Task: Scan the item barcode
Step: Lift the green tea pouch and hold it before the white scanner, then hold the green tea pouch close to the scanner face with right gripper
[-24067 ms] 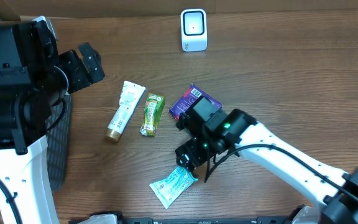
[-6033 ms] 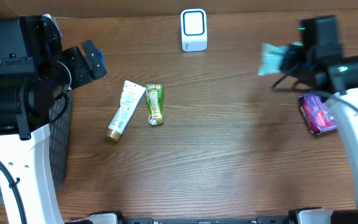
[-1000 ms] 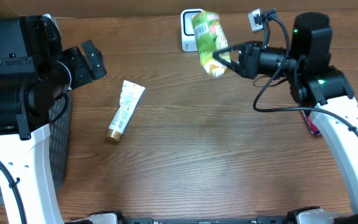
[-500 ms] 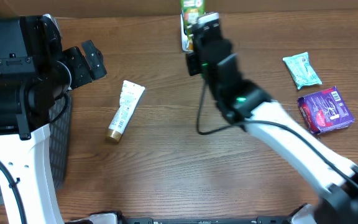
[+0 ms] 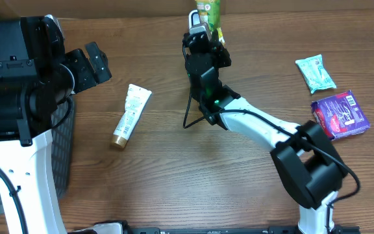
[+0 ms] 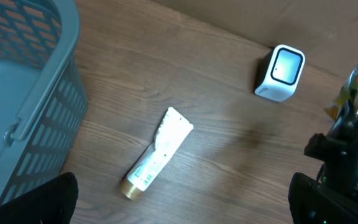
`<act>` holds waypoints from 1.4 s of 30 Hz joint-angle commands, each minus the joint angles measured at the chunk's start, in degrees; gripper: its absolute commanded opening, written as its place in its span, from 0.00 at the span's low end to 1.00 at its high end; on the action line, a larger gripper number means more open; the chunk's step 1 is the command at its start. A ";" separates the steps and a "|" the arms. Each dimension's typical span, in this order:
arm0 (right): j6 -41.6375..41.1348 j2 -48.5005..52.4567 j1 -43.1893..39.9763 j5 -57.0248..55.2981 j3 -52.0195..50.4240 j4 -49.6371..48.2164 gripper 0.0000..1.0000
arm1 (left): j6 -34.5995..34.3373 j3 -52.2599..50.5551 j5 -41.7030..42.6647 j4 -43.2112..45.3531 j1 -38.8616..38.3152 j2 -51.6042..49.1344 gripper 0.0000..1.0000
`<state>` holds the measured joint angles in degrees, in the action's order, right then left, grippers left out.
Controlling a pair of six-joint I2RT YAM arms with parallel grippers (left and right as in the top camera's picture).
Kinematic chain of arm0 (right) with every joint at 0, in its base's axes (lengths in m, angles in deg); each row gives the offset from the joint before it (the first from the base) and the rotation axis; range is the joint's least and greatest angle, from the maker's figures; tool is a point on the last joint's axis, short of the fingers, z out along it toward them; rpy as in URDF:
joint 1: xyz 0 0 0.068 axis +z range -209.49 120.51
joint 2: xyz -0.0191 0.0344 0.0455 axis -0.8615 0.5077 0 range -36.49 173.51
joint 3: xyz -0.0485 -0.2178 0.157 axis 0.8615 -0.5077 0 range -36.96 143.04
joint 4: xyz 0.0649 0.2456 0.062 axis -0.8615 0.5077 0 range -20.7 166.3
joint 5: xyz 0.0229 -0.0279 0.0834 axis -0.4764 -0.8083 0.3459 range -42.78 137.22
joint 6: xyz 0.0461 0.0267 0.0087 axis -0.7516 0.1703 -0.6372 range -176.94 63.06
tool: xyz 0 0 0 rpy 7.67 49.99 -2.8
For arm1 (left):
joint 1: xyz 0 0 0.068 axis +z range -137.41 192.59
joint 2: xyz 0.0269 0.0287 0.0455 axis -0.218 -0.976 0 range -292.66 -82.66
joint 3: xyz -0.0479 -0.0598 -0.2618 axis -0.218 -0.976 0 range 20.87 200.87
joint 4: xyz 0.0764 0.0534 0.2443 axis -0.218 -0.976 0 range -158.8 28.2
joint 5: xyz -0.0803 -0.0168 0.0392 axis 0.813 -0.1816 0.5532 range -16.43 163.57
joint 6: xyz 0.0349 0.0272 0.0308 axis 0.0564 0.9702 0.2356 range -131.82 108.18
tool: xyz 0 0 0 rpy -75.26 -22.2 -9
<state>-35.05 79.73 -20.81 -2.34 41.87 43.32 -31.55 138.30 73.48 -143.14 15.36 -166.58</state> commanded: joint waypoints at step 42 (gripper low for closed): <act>51.65 13.77 -9.77 21.05 0.76 -20.17 0.04 | 0.44 0.74 -0.48 0.11 0.22 -0.17 1.00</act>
<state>11.07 94.36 -31.94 21.75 41.87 26.62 -31.55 138.30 73.48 -143.18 15.36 -166.58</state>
